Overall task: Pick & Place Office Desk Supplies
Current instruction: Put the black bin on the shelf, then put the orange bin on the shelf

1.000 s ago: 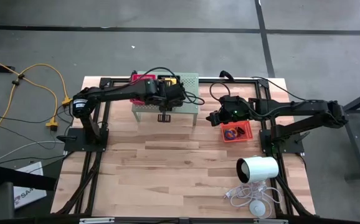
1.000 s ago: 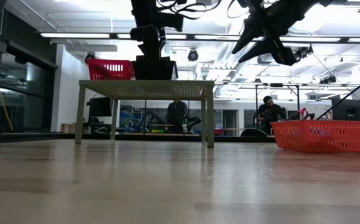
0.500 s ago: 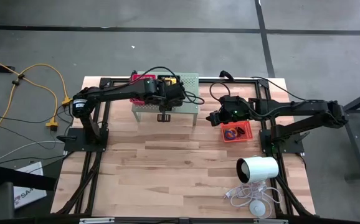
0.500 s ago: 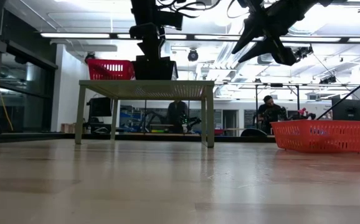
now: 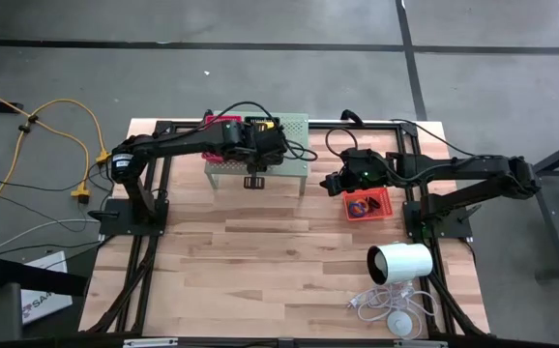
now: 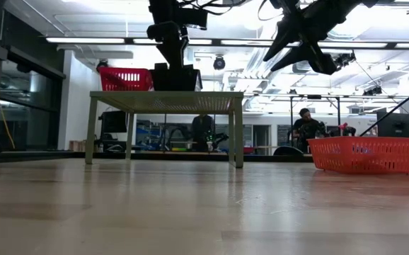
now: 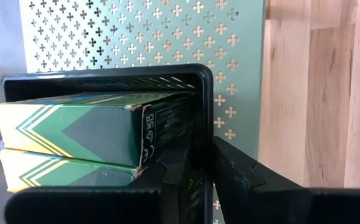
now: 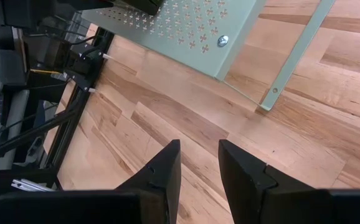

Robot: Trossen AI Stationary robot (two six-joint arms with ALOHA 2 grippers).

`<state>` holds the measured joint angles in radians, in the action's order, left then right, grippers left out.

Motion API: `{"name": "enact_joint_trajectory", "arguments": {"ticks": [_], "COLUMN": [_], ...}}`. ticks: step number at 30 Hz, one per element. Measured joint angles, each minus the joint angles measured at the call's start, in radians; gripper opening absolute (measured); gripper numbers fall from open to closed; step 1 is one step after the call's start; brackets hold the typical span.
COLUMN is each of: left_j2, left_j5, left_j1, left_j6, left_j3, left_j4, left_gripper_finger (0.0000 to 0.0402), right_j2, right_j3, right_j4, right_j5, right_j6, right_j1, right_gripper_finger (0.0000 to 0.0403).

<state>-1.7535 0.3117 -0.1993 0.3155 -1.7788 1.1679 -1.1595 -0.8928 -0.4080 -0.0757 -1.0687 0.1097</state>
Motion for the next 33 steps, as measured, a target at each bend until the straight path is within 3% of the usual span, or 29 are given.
{"name": "enact_joint_trajectory", "arguments": {"ticks": [12,33], "left_j2": [0.011,0.048], "left_j5": [0.064,0.087], "left_j1": [0.029,0.067], "left_j6": [0.001,-0.001], "left_j3": [-0.001,-0.001], "left_j4": [0.001,0.002], "left_gripper_finger": [0.0057,0.0057], "right_j2": [0.000,0.000], "right_j3": [0.000,0.000], "right_j4": [0.000,0.001], "right_j5": [0.000,0.000], "right_j6": [0.000,0.000], "right_j1": [0.000,0.000], "right_gripper_finger": [0.0095,0.0095]}}
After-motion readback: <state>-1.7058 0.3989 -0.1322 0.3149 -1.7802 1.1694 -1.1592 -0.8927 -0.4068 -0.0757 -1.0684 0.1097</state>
